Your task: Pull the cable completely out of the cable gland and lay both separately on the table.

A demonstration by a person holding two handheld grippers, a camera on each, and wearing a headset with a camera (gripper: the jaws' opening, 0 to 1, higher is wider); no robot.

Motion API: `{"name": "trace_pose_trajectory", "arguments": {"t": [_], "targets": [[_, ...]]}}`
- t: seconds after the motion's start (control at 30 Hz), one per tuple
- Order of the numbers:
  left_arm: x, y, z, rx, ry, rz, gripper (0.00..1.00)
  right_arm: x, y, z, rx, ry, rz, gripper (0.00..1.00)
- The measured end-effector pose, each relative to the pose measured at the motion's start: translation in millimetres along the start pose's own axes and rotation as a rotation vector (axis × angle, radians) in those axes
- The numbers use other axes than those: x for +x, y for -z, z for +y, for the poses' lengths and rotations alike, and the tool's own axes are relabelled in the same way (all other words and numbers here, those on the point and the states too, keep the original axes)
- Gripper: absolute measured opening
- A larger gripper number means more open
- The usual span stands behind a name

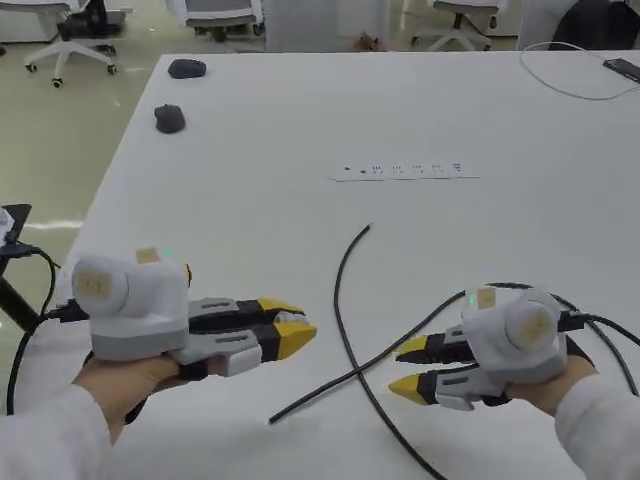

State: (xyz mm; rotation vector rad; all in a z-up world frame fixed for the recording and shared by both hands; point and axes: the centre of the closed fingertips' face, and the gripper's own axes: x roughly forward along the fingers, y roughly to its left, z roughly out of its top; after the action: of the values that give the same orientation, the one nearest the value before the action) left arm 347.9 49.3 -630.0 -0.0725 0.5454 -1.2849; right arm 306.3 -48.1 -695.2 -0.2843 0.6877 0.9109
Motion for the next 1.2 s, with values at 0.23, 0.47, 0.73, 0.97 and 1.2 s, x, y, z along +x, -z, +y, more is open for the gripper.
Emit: {"name": "trace_pose_trajectory", "arguments": {"t": [0.23, 0.47, 0.73, 0.97, 1.2], "targets": [[27.9, 42.7, 32.8, 0.024, -0.081, 0.112, 0.17, -45.6, 30.6, -18.4, 0.150, 0.128, -0.039, 0.23], [46.7, 80.3, 61.6, -0.003, -0.157, 0.198, 0.17, -79.4, 58.2, -29.1, 0.251, 0.229, -0.054, 0.23], [51.2, 94.5, 72.2, 0.007, -0.200, 0.239, 0.17, -95.8, 73.1, -33.9, 0.313, 0.284, -0.071, 0.22], [52.7, 91.1, 74.4, 0.018, -0.207, 0.214, 0.17, -96.1, 79.3, -31.5, 0.335, 0.284, -0.061, 0.24], [44.2, 86.7, 73.7, 0.035, -0.241, 0.220, 0.24, -99.3, 72.2, -31.9, 0.325, 0.284, -0.062, 0.26]]}}
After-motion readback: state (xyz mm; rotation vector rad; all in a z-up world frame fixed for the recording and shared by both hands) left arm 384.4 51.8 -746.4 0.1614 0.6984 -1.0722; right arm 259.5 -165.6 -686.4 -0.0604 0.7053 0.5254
